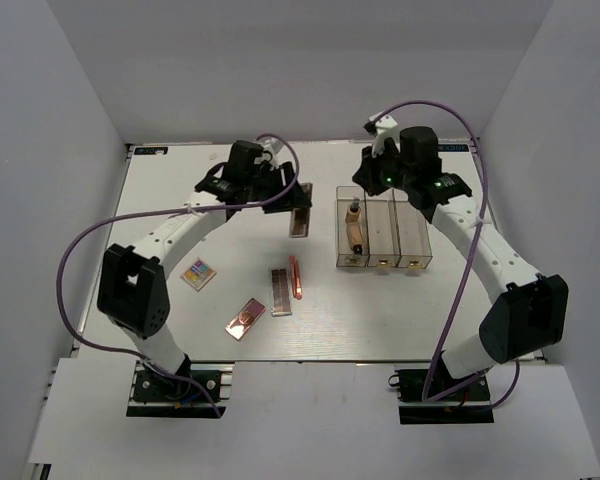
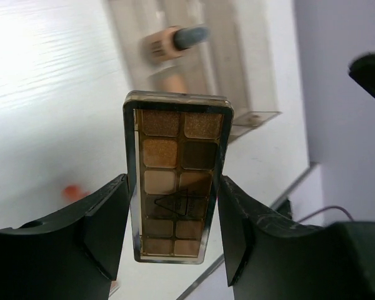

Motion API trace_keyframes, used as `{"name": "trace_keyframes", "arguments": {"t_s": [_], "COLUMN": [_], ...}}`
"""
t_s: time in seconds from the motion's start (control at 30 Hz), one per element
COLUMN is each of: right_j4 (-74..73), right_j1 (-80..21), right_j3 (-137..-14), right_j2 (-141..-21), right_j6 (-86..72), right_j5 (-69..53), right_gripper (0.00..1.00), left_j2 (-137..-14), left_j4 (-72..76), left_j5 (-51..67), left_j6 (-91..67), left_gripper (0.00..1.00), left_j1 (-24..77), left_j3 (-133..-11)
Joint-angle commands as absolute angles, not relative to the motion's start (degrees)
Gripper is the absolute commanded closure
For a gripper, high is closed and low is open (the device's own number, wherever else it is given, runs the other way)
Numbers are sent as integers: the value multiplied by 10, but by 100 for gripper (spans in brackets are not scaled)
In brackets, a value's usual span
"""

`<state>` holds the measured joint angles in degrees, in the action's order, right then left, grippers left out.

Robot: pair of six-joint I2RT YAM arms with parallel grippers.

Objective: Organize the makeup

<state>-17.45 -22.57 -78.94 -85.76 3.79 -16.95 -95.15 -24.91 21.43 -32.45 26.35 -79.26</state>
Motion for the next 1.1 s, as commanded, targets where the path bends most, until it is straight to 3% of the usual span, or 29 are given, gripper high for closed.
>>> {"name": "trace_keyframes", "arguments": {"t_s": [0.0,0.17,0.53,1.07], "right_j4": [-113,-87,-33,-27], "right_j1": [-205,-164,-104,-76], "right_j3": [-775,-756,-690,-659], "right_j2": [-823,-792,-721,-702], "right_j6": [21,4,-40,-52], "right_j5": [-96,-31,53,8], "right_gripper": [96,96,97,96], "left_j2": [-994,-1095,-1235,-1317], "left_j4": [-206,-211,-114,-108], "left_j5": [289,295,286,144], "left_j6": [-349,-360,-445,-448], "left_gripper": [73,73,72,68], "left_j1": [294,346,413,461], "left_j3": [-864,-991,-1120,-1162]}}
